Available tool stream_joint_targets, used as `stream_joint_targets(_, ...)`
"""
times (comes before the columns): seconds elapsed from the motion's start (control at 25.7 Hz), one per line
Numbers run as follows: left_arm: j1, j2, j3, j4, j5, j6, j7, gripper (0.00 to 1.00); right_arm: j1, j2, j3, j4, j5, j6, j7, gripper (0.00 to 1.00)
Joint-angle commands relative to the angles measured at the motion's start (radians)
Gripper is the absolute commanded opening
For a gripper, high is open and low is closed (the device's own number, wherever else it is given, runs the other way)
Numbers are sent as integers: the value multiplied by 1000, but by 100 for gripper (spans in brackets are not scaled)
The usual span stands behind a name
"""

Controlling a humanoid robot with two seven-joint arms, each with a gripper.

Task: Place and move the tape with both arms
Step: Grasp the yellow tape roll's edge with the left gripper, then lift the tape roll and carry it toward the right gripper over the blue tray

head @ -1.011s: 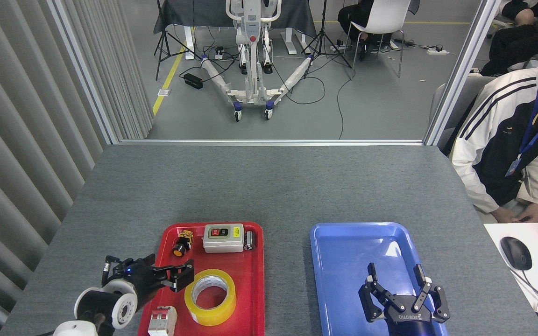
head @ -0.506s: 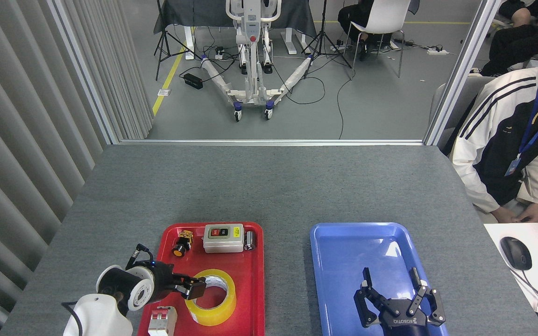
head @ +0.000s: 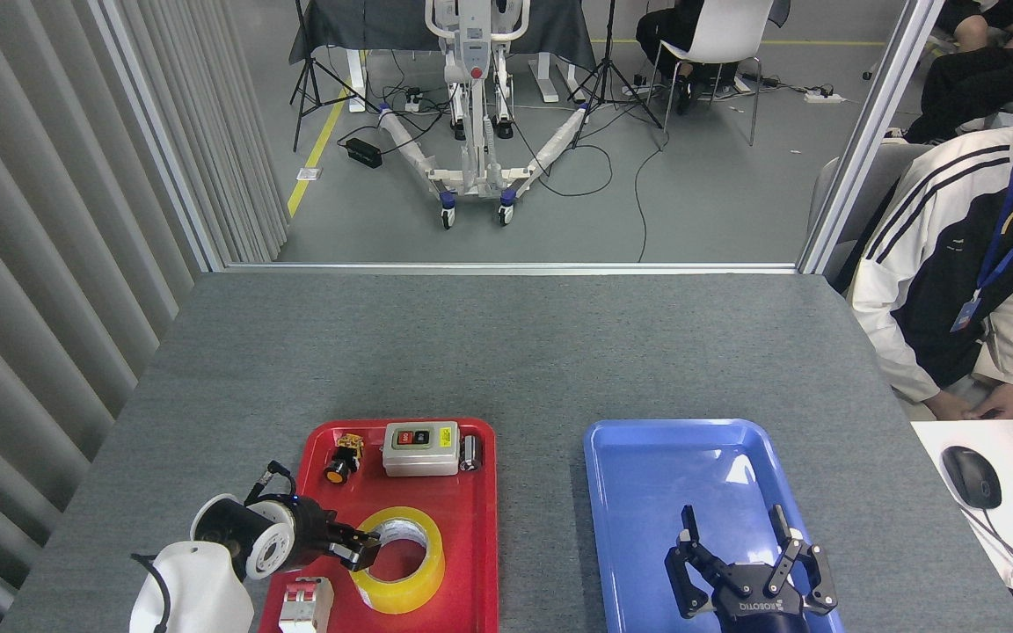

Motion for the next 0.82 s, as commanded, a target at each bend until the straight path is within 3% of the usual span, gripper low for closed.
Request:
stream_joint_targets(0.0,-2,-3,-1,18,-20,7,-6,54,0,-4,2,-2,-2,-3,-7,100)
stream_joint_targets(0.12,-3,-4,-1,28,-25,7,-9,44,0,-7,2,-1,-4,-11,-6,100)
stream_joint_targets(0.23,-3,-7,-3,26,-22,-5,-22,14,0,-8,2,-1,-4,-31,-7,100)
stream_joint_targets(0.31,-2,-10,-3,26,-6,-35,-31,0,-2,-8,2,-1,-4,-32,-9,100)
stream_joint_targets(0.47,-5,-21,8,-6,70,-170,-20,0,0,-8,2,1,-4,-46,-7,100)
stream_joint_targets(0.62,-11,-79,6,-100,337,-199,84,0,2,-8,2,1,-1,-46,-6,100)
stream_joint_targets(0.78,-22,-86,-61,-78,534,-291,241,0,2,-11,-2,1,-1,-46,-4,100)
